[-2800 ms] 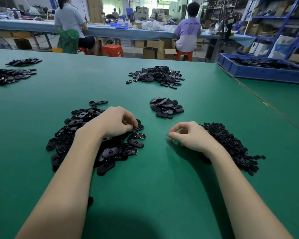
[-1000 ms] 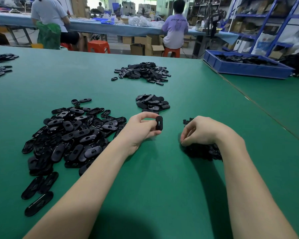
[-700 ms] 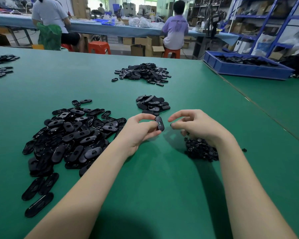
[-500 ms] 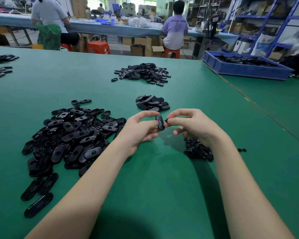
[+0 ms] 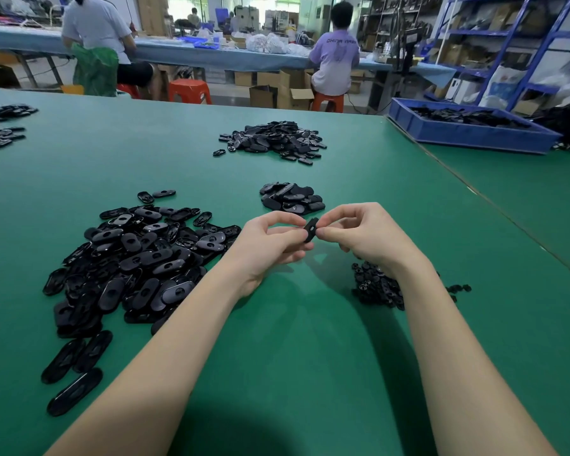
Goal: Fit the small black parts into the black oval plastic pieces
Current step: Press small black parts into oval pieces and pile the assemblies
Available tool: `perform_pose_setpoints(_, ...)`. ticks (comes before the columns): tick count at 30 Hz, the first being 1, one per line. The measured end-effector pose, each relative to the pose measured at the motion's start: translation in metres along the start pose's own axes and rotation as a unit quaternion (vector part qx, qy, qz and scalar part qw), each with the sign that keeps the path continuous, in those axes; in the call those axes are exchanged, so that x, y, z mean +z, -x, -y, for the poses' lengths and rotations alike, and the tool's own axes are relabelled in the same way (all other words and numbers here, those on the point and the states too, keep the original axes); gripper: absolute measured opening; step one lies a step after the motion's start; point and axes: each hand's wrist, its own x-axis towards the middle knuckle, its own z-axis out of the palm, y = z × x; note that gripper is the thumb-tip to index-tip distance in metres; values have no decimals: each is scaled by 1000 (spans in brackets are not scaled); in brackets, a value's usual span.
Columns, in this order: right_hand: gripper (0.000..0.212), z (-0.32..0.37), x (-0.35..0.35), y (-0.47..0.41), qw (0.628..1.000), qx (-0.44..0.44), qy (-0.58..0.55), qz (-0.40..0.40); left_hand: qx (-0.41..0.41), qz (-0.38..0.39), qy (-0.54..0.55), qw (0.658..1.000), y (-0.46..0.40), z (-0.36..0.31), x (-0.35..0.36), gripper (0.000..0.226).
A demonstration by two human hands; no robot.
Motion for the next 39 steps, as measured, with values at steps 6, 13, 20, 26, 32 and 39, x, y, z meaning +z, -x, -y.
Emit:
perform_pose_setpoints(6,4,-2,0,-1,1000,-2,-12,-28,14,8,-9,1000,-1,0,-2,16)
perform_pose_setpoints(13,4,-2,-1,-1,1000,2,-17,-23,31,6,-39,999,-1,-1,-3,15)
perform_pose_setpoints(20,23,-3,-3,-2,997,70,-35,-5,36,7,-103,994,2,-3,-6,13)
perform_pose_setpoints(26,26,-6,-2,2,993,97,-57,41,14,45,-57,997,3,-4,-3,16)
perform_pose_setpoints(32,20,-6,1,2,994,61,-63,64,18,38,-39,998,2,0,-2,19)
perform_pose_setpoints(39,14,0,2,3,996,60,-34,58,27,27,-48,998,-1,2,-2,16)
